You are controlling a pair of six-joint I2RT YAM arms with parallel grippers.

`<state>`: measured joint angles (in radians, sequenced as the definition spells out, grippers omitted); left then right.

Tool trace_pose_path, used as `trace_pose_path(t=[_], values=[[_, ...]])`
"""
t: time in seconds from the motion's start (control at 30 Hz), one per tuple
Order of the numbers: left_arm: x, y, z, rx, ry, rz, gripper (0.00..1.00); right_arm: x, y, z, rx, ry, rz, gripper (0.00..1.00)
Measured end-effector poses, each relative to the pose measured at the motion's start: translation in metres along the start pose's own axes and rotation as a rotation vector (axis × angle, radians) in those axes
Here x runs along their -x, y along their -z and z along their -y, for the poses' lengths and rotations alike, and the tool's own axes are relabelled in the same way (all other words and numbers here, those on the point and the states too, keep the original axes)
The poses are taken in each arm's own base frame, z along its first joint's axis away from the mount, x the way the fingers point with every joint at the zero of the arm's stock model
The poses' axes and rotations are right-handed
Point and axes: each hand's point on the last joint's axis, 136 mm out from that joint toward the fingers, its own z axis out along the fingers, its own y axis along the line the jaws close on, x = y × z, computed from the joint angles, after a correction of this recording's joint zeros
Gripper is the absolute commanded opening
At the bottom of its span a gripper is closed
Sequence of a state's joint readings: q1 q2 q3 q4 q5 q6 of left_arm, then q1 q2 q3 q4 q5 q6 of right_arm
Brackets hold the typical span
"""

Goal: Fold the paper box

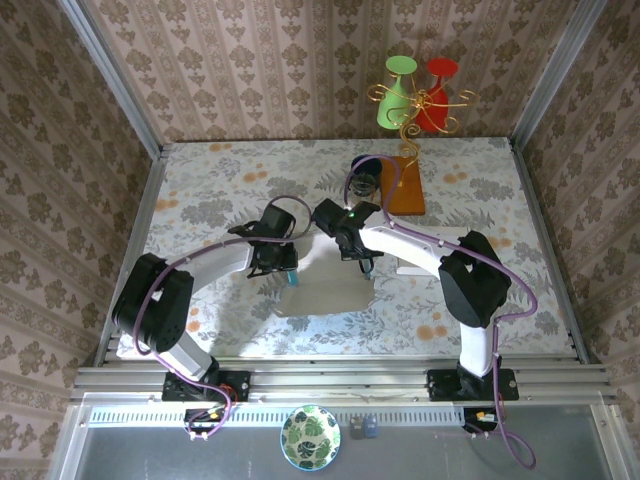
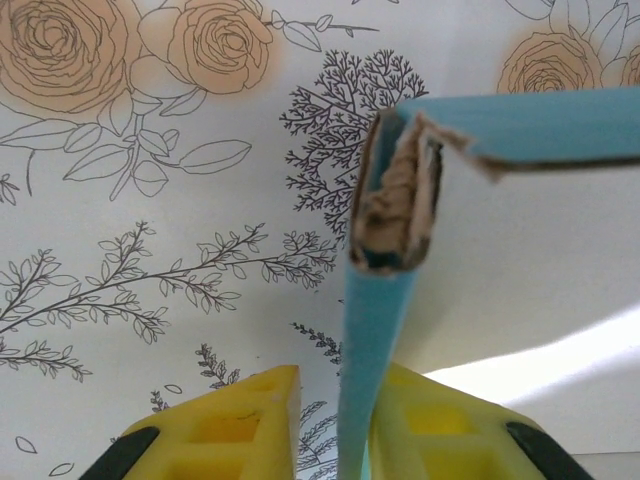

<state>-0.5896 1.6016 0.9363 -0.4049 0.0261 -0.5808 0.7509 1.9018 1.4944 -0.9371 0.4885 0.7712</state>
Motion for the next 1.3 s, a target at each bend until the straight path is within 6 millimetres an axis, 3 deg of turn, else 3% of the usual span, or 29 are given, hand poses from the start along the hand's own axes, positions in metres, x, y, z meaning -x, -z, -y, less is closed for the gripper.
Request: trace_pose_path(t=[0.03, 0.13, 0.27, 0.33, 0.53, 0.67, 0.77, 1.1, 1.3], values=[[0.0, 0.0, 0.0, 0.0, 0.0, 0.0, 0.2, 0.0, 0.0, 0.0, 0.002, -0.001, 0.002, 0.0], [0.001, 0.0, 0.001, -0.004, -0.003, 0.002, 0.02, 0.001, 0.0, -0.003, 0.015, -0.006, 0.003, 0.0], [0.002, 0.0, 0.003, -0.01, -0.001, 0.01, 0.0, 0.001, 0.0, -0.005, 0.021, -0.008, 0.004, 0.0], [0.003, 0.0, 0.004, -0.012, -0.004, 0.012, 0.05, 0.001, 0.0, -0.005, 0.022, -0.008, 0.003, 0.0], [0.001, 0.002, 0.002, 0.012, -0.005, 0.007, 0.4, -0.001, -0.002, -0.001, 0.002, -0.011, -0.004, 0.0], [-0.002, 0.004, -0.001, 0.029, -0.001, -0.012, 0.57, -0.004, -0.007, 0.004, -0.027, -0.014, -0.02, 0.0], [-0.007, 0.005, -0.001, 0.027, -0.001, -0.032, 0.63, -0.005, -0.013, 0.006, -0.039, -0.021, -0.03, 0.0], [-0.005, 0.017, 0.02, -0.089, 0.003, -0.061, 0.66, -0.008, -0.02, 0.009, -0.053, -0.039, -0.048, 0.0], [0.012, 0.034, 0.021, -0.112, 0.024, -0.007, 0.66, -0.012, -0.024, 0.01, -0.057, -0.056, -0.077, 0.0]])
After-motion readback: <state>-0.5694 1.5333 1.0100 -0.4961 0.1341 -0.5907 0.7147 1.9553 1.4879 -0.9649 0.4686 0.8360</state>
